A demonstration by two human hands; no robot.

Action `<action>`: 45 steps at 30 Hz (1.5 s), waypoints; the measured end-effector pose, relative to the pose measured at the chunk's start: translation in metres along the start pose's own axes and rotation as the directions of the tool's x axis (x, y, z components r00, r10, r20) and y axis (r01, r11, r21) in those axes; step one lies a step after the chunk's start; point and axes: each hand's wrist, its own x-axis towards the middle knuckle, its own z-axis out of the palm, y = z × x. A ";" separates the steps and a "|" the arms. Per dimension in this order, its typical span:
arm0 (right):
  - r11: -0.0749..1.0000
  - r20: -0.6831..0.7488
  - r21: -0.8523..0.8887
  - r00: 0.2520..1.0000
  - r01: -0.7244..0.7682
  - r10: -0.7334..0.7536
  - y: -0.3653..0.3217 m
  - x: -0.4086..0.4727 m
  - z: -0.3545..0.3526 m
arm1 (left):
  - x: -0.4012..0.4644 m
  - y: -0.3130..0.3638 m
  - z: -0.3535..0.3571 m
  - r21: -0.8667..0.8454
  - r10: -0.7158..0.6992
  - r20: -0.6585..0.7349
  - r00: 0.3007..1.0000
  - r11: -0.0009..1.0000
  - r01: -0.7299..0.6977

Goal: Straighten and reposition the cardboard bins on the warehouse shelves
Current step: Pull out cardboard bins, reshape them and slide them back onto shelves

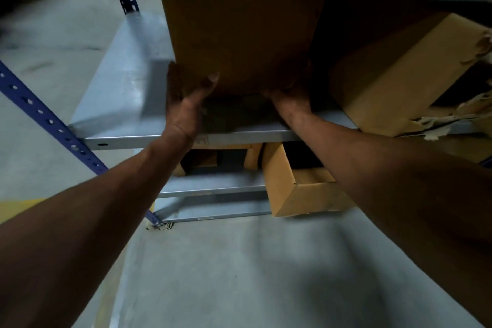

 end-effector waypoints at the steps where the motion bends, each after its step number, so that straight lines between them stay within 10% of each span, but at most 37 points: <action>1: 0.999 -0.013 0.032 1.000 -0.005 0.005 0.000 -0.001 0.000 | 0.001 -0.001 0.000 -0.005 -0.001 -0.009 1.000 1.000 0.001; 15: 0.909 -0.038 0.402 0.990 -0.110 0.137 0.003 -0.119 -0.020 | -0.105 0.041 -0.008 0.001 -0.129 -0.224 0.966 0.991 0.133; 23: 0.785 0.071 0.568 0.964 -0.249 0.254 0.007 -0.277 -0.097 | -0.255 0.126 -0.037 0.077 -0.268 -0.104 0.958 0.958 0.277; 31: 0.737 0.209 0.494 0.886 -0.461 0.414 -0.072 -0.226 -0.192 | -0.256 0.213 0.003 -0.300 -0.712 -0.144 0.687 0.693 0.656; 45: 0.829 0.293 0.204 0.841 -0.520 0.455 -0.055 -0.343 -0.198 | -0.325 0.255 0.045 -0.323 -0.813 -0.261 0.520 0.581 0.747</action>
